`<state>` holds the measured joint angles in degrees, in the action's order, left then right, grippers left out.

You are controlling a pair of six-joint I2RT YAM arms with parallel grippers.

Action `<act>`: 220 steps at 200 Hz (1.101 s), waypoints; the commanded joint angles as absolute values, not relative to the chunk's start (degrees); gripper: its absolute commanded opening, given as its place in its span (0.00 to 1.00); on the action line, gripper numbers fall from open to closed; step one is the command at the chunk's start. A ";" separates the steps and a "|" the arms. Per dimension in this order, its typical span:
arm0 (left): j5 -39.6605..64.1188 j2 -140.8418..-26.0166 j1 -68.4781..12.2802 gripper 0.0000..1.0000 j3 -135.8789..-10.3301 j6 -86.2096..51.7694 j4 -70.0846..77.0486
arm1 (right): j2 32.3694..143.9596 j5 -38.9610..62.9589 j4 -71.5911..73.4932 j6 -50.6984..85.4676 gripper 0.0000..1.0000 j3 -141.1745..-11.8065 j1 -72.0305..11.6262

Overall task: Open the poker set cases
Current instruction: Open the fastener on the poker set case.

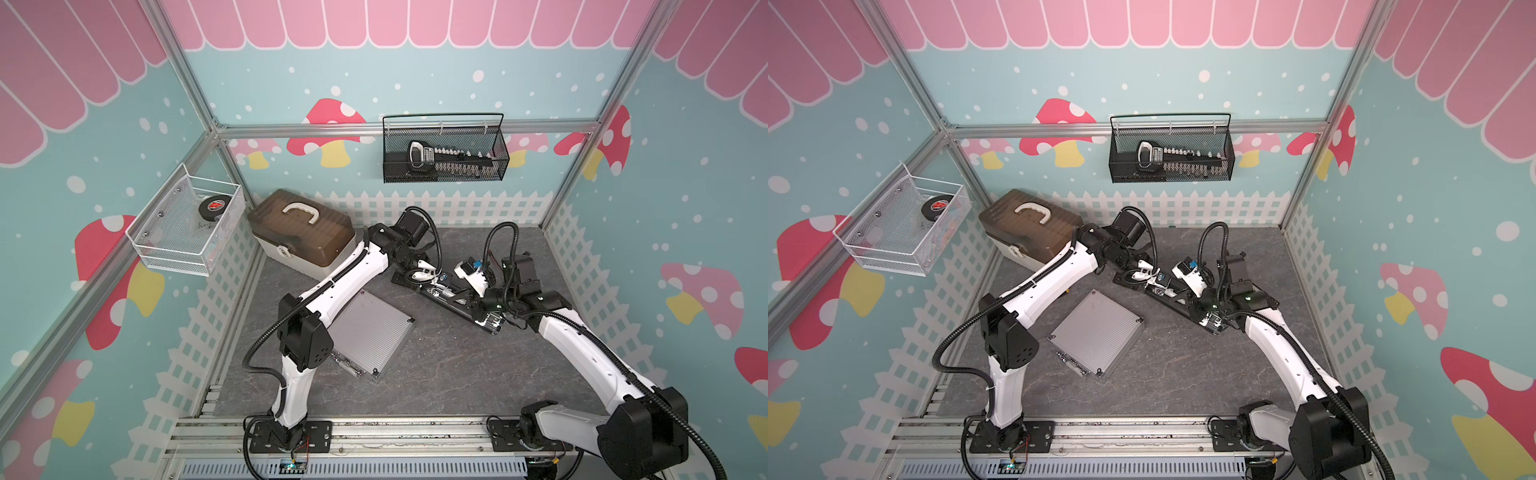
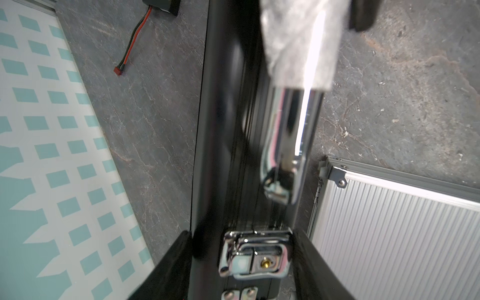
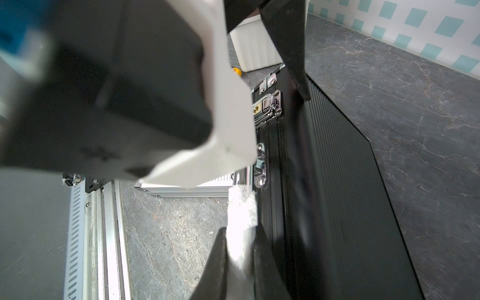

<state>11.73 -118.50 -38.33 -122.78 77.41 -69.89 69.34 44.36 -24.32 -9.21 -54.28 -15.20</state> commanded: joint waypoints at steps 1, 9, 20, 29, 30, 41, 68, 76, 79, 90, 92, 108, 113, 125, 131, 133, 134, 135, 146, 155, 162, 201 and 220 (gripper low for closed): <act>13.06 -121.64 -37.02 0.43 -123.54 77.26 -78.92 | 67.34 52.82 -24.15 -10.19 0.00 -56.33 -16.00; 13.67 -121.79 -36.77 0.43 -124.10 77.09 -79.62 | 67.32 52.91 -24.17 -10.25 0.00 -56.36 -15.95; 14.09 -122.08 -36.43 0.41 -125.50 76.81 -81.03 | 67.28 52.82 -24.47 -10.33 0.00 -56.45 -15.99; 14.26 -122.22 -36.28 0.40 -126.48 76.82 -82.01 | 67.32 52.89 -24.52 -10.37 0.00 -56.43 -16.00; 14.30 -122.24 -36.29 0.40 -126.61 76.77 -82.14 | 67.32 52.94 -24.52 -10.37 0.00 -56.43 -16.00; 14.96 -122.19 -36.05 0.39 -127.52 76.74 -82.90 | 67.41 53.17 -24.60 -10.35 0.00 -56.45 -16.00; 16.51 -122.77 -35.60 0.38 -130.90 76.25 -85.77 | 67.64 52.75 -25.81 -11.01 0.00 -56.95 -16.00; 17.73 -123.23 -35.35 0.38 -132.18 75.95 -86.81 | 67.63 52.34 -26.09 -11.16 0.00 -56.96 -16.00; 18.08 -123.45 -35.25 0.38 -132.67 75.94 -87.25 | 67.71 52.04 -26.22 -11.17 0.00 -56.95 -16.00; 19.32 -123.81 -35.03 0.38 -133.66 75.95 -88.05 | 67.68 51.59 -26.51 -11.45 0.00 -56.98 -16.00; 19.75 -123.92 -34.93 0.38 -133.85 75.90 -88.17 | 67.68 51.50 -26.60 -11.45 0.00 -56.91 -16.04; 23.39 -125.02 -33.99 0.37 -136.25 75.63 -90.05 | 67.67 51.07 -27.00 -11.75 0.00 -56.95 -16.00; 23.74 -125.45 -33.83 0.37 -137.06 75.53 -90.63 | 67.68 51.06 -27.14 -11.84 0.00 -56.96 -16.00; 24.46 -126.82 -33.48 0.37 -139.43 75.07 -92.37 | 67.68 50.89 -27.23 -11.81 0.00 -56.87 -16.08; 25.25 -127.24 -33.20 0.37 -140.25 74.95 -92.98 | 67.68 50.89 -27.37 -11.85 0.00 -56.80 -16.08; 25.47 -127.37 -33.20 0.37 -140.38 74.97 -93.16 | 67.75 50.90 -27.29 -11.92 0.00 -56.74 -16.08; 25.66 -127.40 -33.12 0.37 -140.50 74.97 -93.16 | 67.76 50.89 -27.31 -11.94 0.00 -56.71 -16.08; 25.84 -127.42 -33.08 0.37 -140.56 74.93 -93.21 | 67.76 50.89 -27.32 -11.94 0.00 -56.70 -16.08; 26.99 -127.70 -32.76 0.37 -141.09 74.83 -93.61 | 67.76 50.79 -27.33 -12.04 0.00 -56.55 -16.08; 27.93 -127.96 -32.51 0.36 -141.70 74.63 -94.06 | 67.74 50.73 -27.40 -12.12 0.00 -56.44 -16.13; 28.98 -128.21 -32.28 0.36 -142.42 74.64 -94.70 | 67.85 50.49 -27.49 -12.26 0.00 -56.39 -16.17; 29.88 -128.58 -31.59 0.36 -142.97 74.68 -95.05 | 68.25 50.31 -27.52 -12.45 0.00 -56.25 -16.52; 29.63 -128.17 -31.65 0.36 -141.68 74.65 -93.70 | 68.27 50.36 -27.60 -12.45 0.00 -56.43 -16.61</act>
